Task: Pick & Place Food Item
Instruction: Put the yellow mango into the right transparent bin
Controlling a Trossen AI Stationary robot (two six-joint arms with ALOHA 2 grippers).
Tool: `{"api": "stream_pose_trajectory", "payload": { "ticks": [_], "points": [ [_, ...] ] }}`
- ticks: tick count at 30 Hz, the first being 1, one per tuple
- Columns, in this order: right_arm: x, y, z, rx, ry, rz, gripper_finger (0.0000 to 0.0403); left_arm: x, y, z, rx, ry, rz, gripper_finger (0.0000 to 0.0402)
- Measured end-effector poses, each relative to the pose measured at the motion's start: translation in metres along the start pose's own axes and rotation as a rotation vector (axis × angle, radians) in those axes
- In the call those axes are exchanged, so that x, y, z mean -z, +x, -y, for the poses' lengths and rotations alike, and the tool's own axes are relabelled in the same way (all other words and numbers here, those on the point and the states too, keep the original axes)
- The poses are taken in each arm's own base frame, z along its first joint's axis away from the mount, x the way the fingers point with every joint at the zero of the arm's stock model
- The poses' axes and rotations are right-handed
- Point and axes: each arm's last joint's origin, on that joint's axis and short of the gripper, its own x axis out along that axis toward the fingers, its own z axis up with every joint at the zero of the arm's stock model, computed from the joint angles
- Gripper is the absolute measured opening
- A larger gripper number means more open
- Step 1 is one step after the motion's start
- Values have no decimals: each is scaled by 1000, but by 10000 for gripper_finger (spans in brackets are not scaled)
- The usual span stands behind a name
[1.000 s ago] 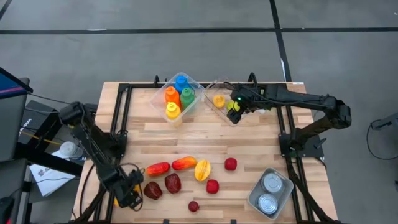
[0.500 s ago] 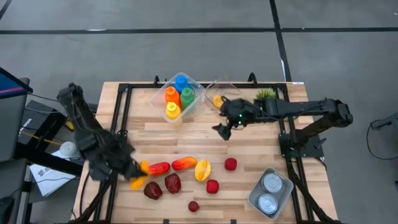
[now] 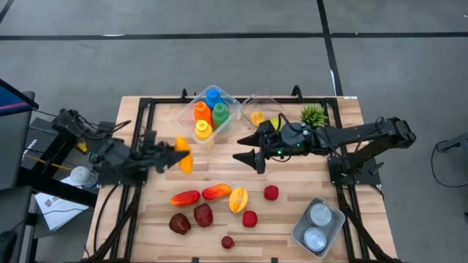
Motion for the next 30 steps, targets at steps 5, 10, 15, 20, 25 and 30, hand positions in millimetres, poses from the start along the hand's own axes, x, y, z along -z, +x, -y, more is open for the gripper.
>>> {"api": "stream_pose_trajectory", "payload": {
  "ticks": [5,10,15,20,25,30],
  "points": [
    [-1,0,1,40,55,27,356,-15,42,7,152,81,65,233],
    [-1,0,2,56,55,39,356,-23,81,-2,256,57,35,235],
    [-1,0,2,57,55,39,356,-24,112,-14,329,5,7,234],
    [0,0,2,60,54,34,356,-23,135,-21,369,-49,13,234],
    [1,0,3,70,50,21,356,-27,158,-15,395,-41,-27,233],
    [1,0,3,70,50,21,356,-29,180,-8,421,-29,-70,234]
  ]
}}
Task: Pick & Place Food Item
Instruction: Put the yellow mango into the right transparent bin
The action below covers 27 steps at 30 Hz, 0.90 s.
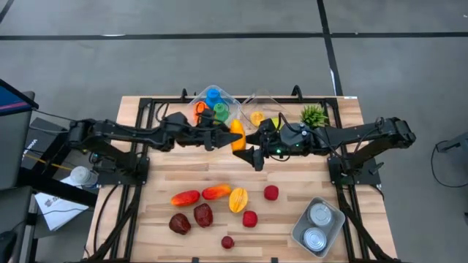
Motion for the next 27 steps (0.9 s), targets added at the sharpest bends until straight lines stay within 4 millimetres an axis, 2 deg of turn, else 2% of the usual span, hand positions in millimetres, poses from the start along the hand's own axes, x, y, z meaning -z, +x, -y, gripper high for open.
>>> {"api": "stream_pose_trajectory", "payload": {
  "ticks": [4,7,17,22,27],
  "points": [
    [1,0,1,19,15,-7,354,-1,14,1,25,3,-23,235],
    [3,-1,2,73,15,8,335,-2,16,0,19,34,-21,236],
    [7,-3,-1,108,0,24,190,-6,14,-5,-24,71,-38,239],
    [4,-1,3,120,51,30,187,-7,14,-5,-17,178,-53,262],
    [-4,-5,10,141,70,56,193,-19,1,-6,-68,181,-129,290]
  ]
}}
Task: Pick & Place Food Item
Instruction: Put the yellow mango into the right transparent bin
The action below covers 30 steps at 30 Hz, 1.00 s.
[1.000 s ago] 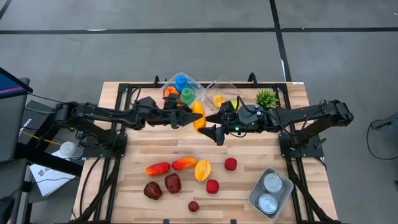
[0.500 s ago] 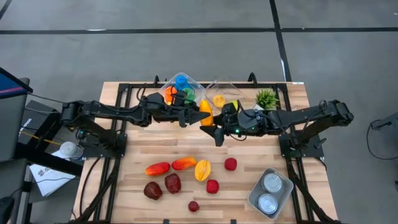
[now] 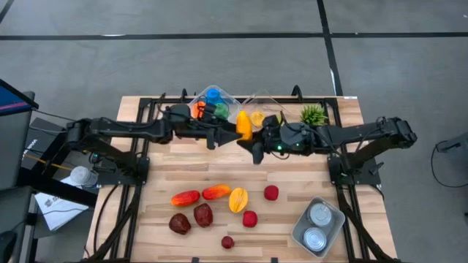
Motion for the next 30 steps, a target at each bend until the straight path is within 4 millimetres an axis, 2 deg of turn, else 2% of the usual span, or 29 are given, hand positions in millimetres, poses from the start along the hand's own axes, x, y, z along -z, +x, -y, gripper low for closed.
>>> {"api": "stream_pose_trajectory", "payload": {
  "ticks": [5,9,12,16,18,22,27,30],
  "points": [
    [-9,1,20,115,8,-17,188,-14,-24,-4,-87,-8,-22,302],
    [-13,4,52,303,36,-95,195,-29,-50,2,-142,41,-11,304],
    [-17,6,85,491,55,-165,202,-36,-69,9,-182,68,-11,304],
    [-26,18,127,661,48,-234,197,-39,-92,19,-231,106,-11,304],
    [-32,29,143,652,33,-267,195,-41,-101,24,-247,128,-3,304],
    [-33,50,181,698,-5,-420,198,-40,-118,30,-275,147,-29,304],
    [-31,69,218,824,-38,-605,198,-36,-136,34,-328,137,-71,303],
    [-32,82,229,838,-81,-669,198,-32,-144,33,-362,127,-108,301]
  ]
}}
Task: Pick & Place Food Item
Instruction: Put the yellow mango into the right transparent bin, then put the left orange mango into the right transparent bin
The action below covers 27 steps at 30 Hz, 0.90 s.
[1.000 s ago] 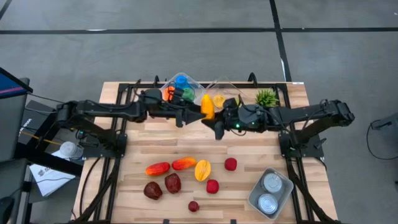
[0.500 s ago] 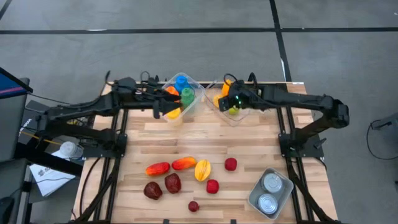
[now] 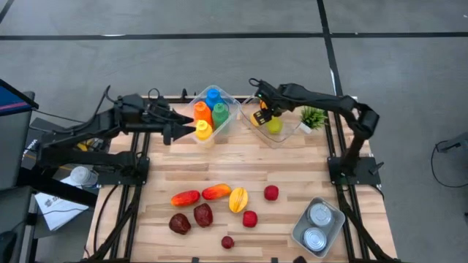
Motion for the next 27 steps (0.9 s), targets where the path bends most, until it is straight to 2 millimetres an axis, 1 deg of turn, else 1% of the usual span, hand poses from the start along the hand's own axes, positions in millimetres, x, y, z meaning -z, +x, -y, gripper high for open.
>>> {"api": "stream_pose_trajectory", "payload": {
  "ticks": [4,9,13,18,21,24,27],
  "points": [
    [-14,11,-7,34,-60,-16,203,6,-6,-3,-38,-7,-55,302],
    [-30,16,-14,99,-101,-9,218,14,-13,-7,-80,-16,-135,299],
    [-36,20,-17,124,-139,-41,231,24,-17,-13,-139,-27,-231,299],
    [-38,27,-20,139,-189,-87,247,35,-21,-16,-188,-19,-347,298],
    [-36,28,-19,151,-233,-124,263,43,-23,-16,-203,-8,-423,298],
    [-36,26,-19,149,-258,-120,289,48,-25,-14,-204,4,-479,300],
    [-37,18,-16,144,-245,-105,320,54,-28,-13,-205,15,-533,305]
  ]
}}
